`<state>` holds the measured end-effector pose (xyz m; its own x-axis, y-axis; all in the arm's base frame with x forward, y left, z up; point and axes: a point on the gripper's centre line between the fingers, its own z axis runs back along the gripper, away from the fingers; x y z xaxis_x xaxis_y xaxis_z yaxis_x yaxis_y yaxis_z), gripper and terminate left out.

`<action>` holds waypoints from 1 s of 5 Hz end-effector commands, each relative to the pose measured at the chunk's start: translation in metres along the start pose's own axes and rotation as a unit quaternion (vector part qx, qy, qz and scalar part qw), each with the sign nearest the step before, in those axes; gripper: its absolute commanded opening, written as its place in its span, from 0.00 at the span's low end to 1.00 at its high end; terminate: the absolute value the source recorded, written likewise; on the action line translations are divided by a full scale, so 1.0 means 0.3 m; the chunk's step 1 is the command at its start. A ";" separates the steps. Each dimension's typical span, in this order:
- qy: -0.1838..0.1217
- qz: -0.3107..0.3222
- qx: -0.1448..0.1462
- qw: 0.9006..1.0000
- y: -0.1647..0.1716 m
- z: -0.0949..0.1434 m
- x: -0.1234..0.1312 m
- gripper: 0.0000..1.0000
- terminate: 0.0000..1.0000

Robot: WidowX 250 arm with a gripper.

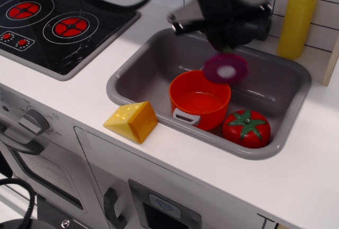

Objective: Put beet in pot sink

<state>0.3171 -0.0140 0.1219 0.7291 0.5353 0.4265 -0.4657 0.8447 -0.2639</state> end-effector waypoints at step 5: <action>-0.041 0.009 0.055 0.998 0.088 -0.167 0.062 0.00 0.00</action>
<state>0.3387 0.0199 0.0570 0.7028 0.5505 0.4506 -0.5481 0.8228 -0.1505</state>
